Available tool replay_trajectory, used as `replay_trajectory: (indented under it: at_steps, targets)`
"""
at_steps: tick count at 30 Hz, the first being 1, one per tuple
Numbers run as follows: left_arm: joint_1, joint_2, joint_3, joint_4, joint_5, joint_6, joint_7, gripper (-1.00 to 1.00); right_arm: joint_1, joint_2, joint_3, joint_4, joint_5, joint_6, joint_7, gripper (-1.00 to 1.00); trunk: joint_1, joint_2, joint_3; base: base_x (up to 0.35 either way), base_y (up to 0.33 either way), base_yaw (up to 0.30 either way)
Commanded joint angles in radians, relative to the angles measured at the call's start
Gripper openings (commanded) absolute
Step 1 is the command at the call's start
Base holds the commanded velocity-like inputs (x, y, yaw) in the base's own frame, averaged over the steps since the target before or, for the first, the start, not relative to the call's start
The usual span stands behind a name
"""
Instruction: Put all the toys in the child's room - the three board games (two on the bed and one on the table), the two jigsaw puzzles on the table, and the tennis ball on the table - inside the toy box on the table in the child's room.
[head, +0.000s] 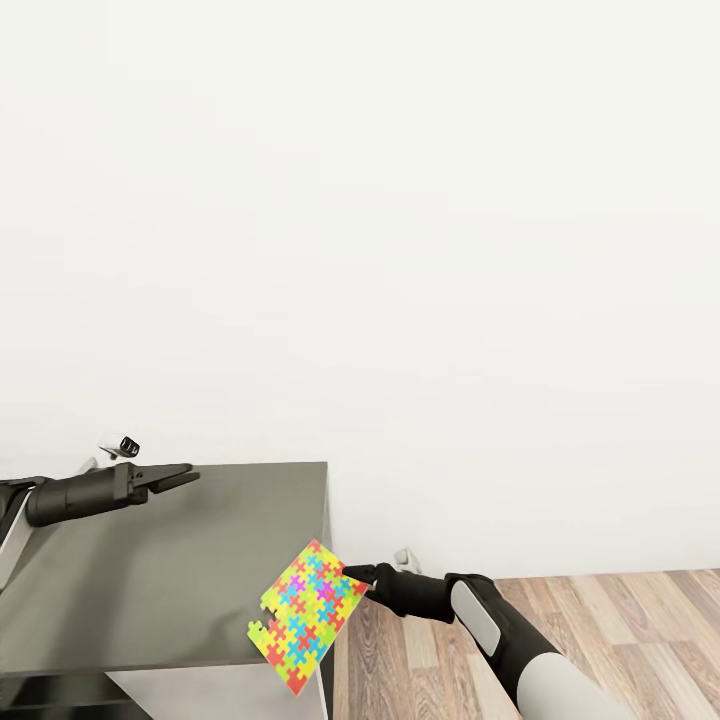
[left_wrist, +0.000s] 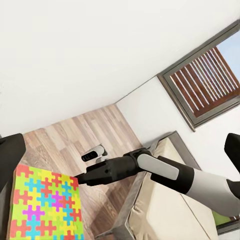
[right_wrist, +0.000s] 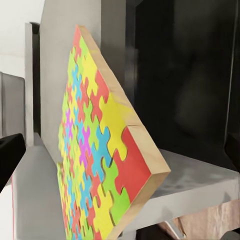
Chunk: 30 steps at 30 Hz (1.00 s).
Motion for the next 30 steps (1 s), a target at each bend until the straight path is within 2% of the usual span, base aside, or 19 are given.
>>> replay_trajectory:
  at_steps: [1,3,4,11,23,30]
  targets:
    - [0.0,0.0,0.0,0.0,0.0,0.011,-0.003,1.0,-0.001,0.0,0.001,0.0,-0.005,0.004,-0.002,1.0,0.0,-0.001,-0.001,0.0,0.0,0.0]
    - [0.0,0.0,0.0,0.0,0.0,0.011,-0.003,1.0,-0.001,0.0,0.001,0.0,-0.005,0.004,-0.003,1.0,0.0,-0.001,-0.001,0.0,0.0,0.0]
    - [0.0,0.0,0.0,0.0,0.0,0.011,-0.003,1.0,-0.001,0.0,0.002,0.0,-0.005,0.004,-0.003,-1.0,0.0,-0.001,-0.001,0.0,0.0,0.0]
    - [0.0,0.0,0.0,0.0,0.0,0.011,-0.003,1.0,-0.002,0.0,0.03,0.0,-0.006,0.004,-0.004,-1.0,0.0,-0.001,-0.001,0.0,0.0,0.0]
    - [0.0,0.005,0.003,0.003,0.007,0.011,-0.004,1.0,-0.002,0.0,0.032,0.0,-0.006,0.004,-0.004,-1.0,0.0,-0.001,-0.001,0.0,0.0,0.0]
    - [-0.001,0.01,0.006,0.003,0.008,0.012,-0.005,1.0,-0.002,-0.002,0.032,-0.001,-0.006,0.003,-0.003,-1.0,-0.027,0.048,0.021,0.0,0.0,0.0]
